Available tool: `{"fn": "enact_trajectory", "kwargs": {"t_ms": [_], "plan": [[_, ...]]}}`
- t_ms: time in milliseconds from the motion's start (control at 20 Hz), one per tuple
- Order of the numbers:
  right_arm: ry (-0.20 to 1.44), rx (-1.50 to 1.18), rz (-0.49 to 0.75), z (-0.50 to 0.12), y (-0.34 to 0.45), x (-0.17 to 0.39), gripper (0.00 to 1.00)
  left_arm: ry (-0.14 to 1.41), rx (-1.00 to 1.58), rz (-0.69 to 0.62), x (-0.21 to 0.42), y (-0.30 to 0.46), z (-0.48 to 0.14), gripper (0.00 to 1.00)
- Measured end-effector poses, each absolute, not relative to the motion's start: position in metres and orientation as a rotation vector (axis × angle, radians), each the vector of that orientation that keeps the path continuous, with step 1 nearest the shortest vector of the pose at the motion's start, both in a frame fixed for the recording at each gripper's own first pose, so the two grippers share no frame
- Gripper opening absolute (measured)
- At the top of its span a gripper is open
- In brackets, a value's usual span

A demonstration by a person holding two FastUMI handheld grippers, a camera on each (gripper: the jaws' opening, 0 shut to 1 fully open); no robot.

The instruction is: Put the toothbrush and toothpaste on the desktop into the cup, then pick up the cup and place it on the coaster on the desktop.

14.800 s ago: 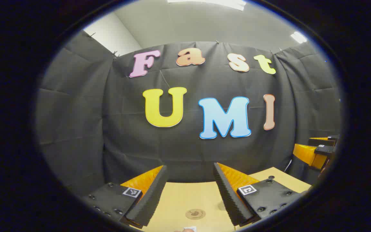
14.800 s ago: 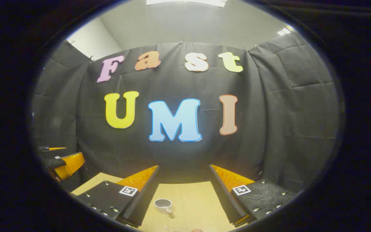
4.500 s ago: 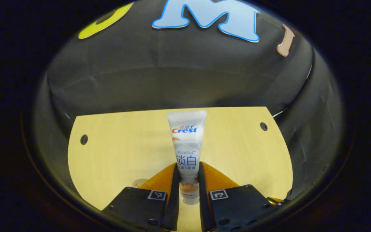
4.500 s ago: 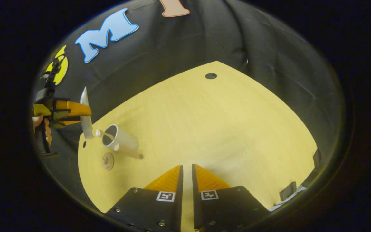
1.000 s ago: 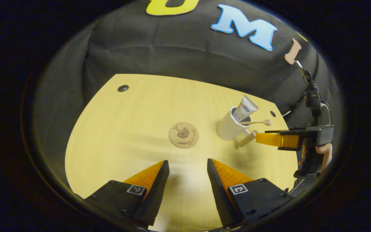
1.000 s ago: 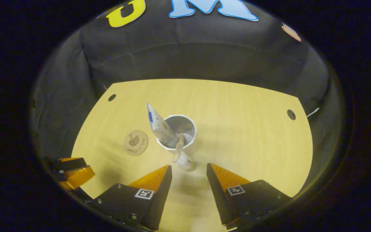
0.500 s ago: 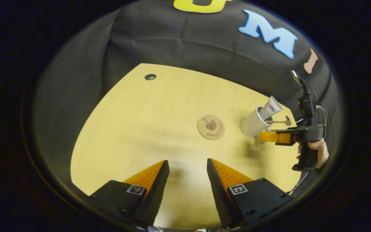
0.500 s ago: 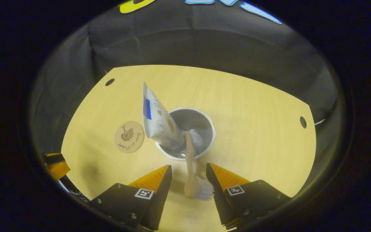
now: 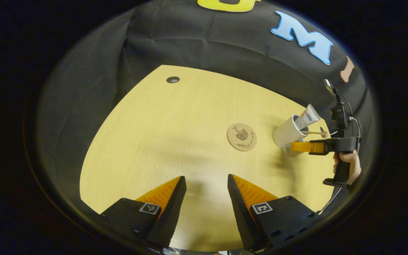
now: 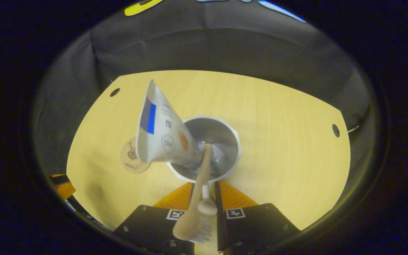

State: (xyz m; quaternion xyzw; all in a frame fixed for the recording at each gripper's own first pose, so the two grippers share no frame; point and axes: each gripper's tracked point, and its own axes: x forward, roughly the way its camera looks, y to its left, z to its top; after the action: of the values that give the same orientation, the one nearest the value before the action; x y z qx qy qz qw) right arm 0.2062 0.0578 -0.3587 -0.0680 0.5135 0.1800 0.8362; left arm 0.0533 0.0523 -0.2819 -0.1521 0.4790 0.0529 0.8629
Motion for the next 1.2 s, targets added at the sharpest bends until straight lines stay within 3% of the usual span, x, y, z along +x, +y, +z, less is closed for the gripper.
{"fn": "enact_trajectory", "kwargs": {"t_ms": [150, 200, 300, 350, 400, 1200], "plan": [[1.064, -0.152, 0.393, -0.355, 0.06, 0.205, 0.25, 1.005, -0.315, 0.095, 0.053, 0.051, -0.281, 0.79], [1.059, -0.15, 0.393, -0.355, 0.061, 0.203, 0.19, 1.003, -0.311, 0.093, 0.054, 0.052, -0.281, 0.79], [1.052, -0.137, 0.391, -0.357, 0.062, 0.202, 0.23, 0.999, -0.31, 0.094, 0.056, 0.051, -0.281, 0.79], [1.049, -0.13, 0.393, -0.357, 0.063, 0.202, 0.23, 0.999, -0.31, 0.092, 0.056, 0.05, -0.281, 0.75], [1.049, -0.128, 0.396, -0.357, 0.064, 0.2, 0.23, 1.0, -0.31, 0.091, 0.056, 0.05, -0.281, 0.79], [1.033, -0.122, 0.513, -0.357, 0.071, 0.201, 0.24, 0.998, -0.34, 0.126, 0.055, 0.008, -0.3, 0.75]]}}
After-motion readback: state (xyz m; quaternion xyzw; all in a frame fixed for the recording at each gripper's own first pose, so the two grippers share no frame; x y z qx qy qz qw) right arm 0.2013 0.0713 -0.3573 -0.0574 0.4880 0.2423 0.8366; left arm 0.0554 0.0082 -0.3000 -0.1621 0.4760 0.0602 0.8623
